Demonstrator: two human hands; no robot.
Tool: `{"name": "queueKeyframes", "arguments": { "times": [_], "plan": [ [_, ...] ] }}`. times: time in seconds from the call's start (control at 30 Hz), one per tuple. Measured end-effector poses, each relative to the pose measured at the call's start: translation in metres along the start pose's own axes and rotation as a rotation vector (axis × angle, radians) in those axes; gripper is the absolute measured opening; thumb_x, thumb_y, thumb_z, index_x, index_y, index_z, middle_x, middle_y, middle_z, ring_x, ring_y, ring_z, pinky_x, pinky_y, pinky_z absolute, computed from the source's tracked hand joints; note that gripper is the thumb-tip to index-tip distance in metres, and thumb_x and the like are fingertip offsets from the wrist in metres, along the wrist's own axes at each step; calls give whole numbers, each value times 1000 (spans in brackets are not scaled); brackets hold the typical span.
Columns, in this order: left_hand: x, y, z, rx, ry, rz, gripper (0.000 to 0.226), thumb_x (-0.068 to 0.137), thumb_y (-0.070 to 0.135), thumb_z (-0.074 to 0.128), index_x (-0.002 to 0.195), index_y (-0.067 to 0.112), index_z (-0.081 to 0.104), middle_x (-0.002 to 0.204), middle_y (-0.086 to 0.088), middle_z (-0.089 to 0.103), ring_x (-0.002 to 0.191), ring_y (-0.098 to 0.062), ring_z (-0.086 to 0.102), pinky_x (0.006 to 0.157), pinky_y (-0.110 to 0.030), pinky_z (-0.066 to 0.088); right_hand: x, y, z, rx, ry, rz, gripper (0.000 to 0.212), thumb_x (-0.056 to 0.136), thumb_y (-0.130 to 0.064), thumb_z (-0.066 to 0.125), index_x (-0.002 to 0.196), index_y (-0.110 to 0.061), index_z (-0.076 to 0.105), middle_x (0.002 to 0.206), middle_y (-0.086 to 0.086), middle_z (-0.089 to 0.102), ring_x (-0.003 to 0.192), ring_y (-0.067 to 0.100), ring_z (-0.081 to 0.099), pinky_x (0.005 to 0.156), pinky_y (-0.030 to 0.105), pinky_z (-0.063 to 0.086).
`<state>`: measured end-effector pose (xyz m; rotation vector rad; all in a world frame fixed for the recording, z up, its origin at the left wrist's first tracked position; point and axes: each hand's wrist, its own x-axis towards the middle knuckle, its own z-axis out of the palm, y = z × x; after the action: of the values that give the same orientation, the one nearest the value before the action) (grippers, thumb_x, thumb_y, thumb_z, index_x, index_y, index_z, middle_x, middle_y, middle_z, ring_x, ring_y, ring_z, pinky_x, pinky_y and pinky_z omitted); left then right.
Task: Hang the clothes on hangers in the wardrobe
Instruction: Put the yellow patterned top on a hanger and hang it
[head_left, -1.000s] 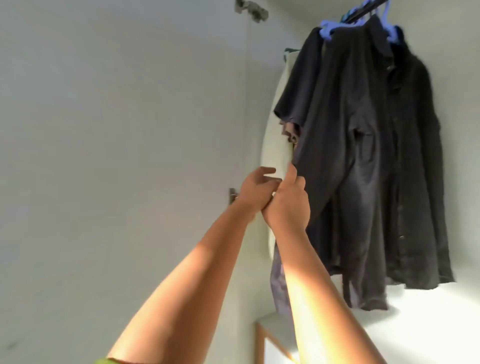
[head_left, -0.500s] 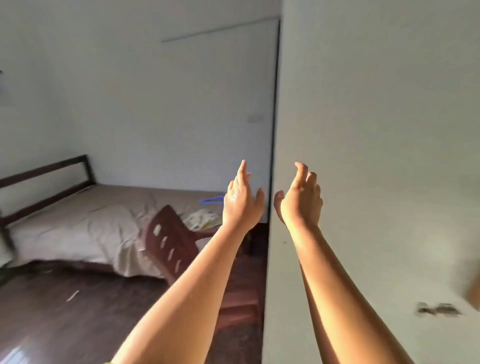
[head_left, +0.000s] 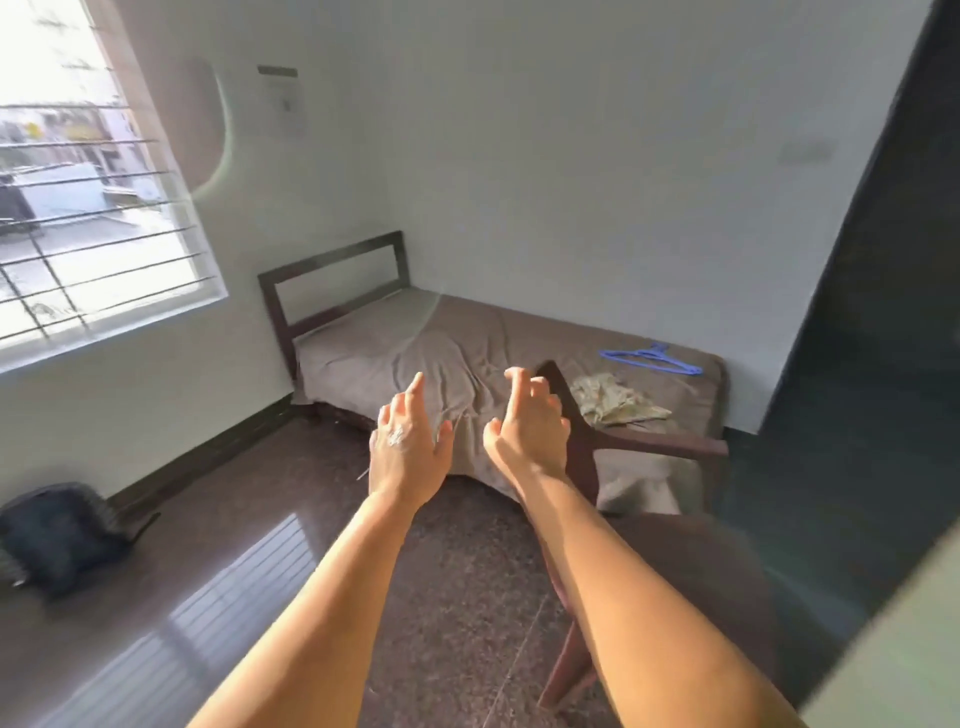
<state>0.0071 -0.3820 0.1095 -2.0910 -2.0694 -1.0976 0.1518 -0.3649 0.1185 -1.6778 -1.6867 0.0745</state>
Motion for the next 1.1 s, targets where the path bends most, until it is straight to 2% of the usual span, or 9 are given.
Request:
{"name": "queueKeyframes", "arguments": {
  "times": [0.27,0.37,0.47,0.57,0.83,0.9,0.97,1.0,1.1],
  "plan": [
    [95,-82,48,133,-64,-121,70,94,39,54,151,16,22,145,-5,38,132,-27,33,102,-46,36,111,-27,125,44,-157,-38,56,79,-22,60,130,-25,37,127,4,46,117,27,46,92,43,45],
    [138,-124,72,165,-68,-181,62,93,38,56,147,15,34,143,-5,41,131,-29,34,99,-48,39,145,-28,179,65,-199,-29,53,79,-23,60,128,-26,37,126,4,45,116,27,45,91,46,46],
    [195,-168,102,221,-46,-131,21,92,32,58,103,18,68,127,-1,59,121,-27,46,90,-45,43,191,-24,231,39,-215,-13,47,85,-40,60,125,-24,39,125,5,44,115,27,44,90,45,46],
    [267,-195,129,237,-77,-64,32,92,34,58,67,17,64,99,5,70,106,-25,56,83,-41,43,249,-20,280,-4,-207,-6,48,86,-53,56,119,-21,43,122,7,47,114,29,45,88,45,46],
    [454,-225,230,28,-190,230,41,86,34,40,91,6,69,122,-8,66,111,-34,56,88,-44,48,395,11,371,-43,-140,257,36,94,-43,43,86,-14,62,98,6,64,94,29,55,78,36,46],
    [488,-218,266,75,-385,196,57,87,31,49,140,10,45,144,-7,46,129,-33,41,100,-46,41,422,37,391,-97,-160,288,29,93,-36,44,90,-13,62,102,8,62,98,31,54,76,35,43],
    [515,-210,312,85,-569,162,81,89,25,55,155,18,9,157,-4,23,139,-31,24,109,-46,31,447,70,409,-127,-172,341,24,92,-33,47,96,-15,61,106,9,60,101,32,53,78,36,44],
    [527,-205,336,79,-616,172,80,89,24,55,155,20,8,159,-4,17,140,-30,20,110,-45,29,460,89,419,-139,-188,375,23,92,-33,48,100,-16,60,109,9,58,103,32,52,81,37,45],
    [559,-195,414,100,-630,306,35,93,31,50,124,18,60,146,-1,41,133,-26,30,104,-42,32,493,156,459,-157,-330,544,30,92,-38,52,114,-18,55,125,9,48,117,31,46,94,40,44]
  ]
}}
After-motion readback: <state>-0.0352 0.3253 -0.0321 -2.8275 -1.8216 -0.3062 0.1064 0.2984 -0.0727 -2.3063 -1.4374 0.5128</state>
